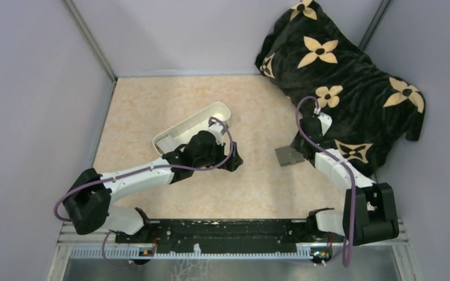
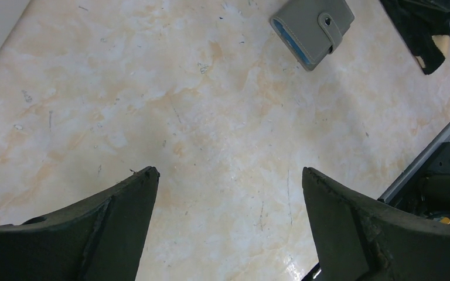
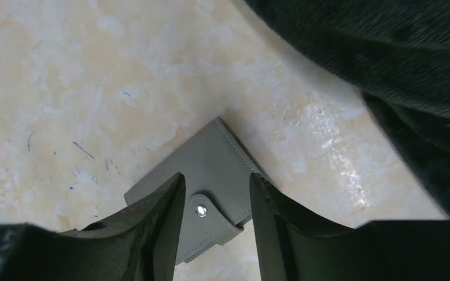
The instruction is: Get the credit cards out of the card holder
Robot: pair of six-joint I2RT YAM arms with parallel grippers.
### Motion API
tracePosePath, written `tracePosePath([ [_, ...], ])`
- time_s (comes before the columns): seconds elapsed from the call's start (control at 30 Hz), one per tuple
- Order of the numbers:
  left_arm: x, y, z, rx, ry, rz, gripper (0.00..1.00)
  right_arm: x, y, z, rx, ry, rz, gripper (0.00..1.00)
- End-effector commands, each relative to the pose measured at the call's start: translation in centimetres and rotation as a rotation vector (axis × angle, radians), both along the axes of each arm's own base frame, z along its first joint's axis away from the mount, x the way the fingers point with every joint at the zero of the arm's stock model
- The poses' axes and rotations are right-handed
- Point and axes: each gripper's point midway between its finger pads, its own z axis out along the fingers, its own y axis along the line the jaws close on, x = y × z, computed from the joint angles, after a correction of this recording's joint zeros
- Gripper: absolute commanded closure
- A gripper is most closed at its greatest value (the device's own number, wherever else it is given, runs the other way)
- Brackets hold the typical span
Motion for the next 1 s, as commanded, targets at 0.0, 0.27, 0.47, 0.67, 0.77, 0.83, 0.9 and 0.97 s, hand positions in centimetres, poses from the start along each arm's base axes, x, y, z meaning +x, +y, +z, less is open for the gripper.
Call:
tracePosePath([
  [0.0,-0.3,1.2,1.7,-0.021,-0.058,0.018,0.02,1.1,1.1,-1.6,0.058,0.002,0.014,0.59],
  [0.27,-1.2,3.1,2.8,-0.034,-0.071,0.051,0.02,0.8,2.9,-5.2,0.124,0.069,0.076,0.75],
  [0.47,-1.3,3.5,2.9,-0.034,-0.072,0.063,0.02,0.4,7.6,-6.3,0.106,0.12,0.252,0.8],
  [0.67,-1.4,3.4,3.2,-0.065,-0.063,0.074,0.02,-1.1,13.7,-6.2,0.041,0.159,0.485,0.81],
  [0.77,-1.2,3.5,3.7,-0.092,-0.073,0.095,0.02,-2.5,16.5,-6.1,0.031,0.164,0.619,0.83],
  [0.83,-1.0,3.5,3.9,-0.107,-0.08,0.105,0.02,-3.7,18.4,-6.0,0.025,0.157,0.724,0.85],
  [0.9,-0.9,3.4,3.8,-0.108,-0.082,0.107,0.02,-5.2,20.4,-5.7,0.01,0.149,0.833,0.88],
  [0.97,-0.9,3.3,3.3,-0.099,-0.075,0.104,0.01,-6.4,21.7,-5.2,-0.013,0.141,0.913,0.88],
])
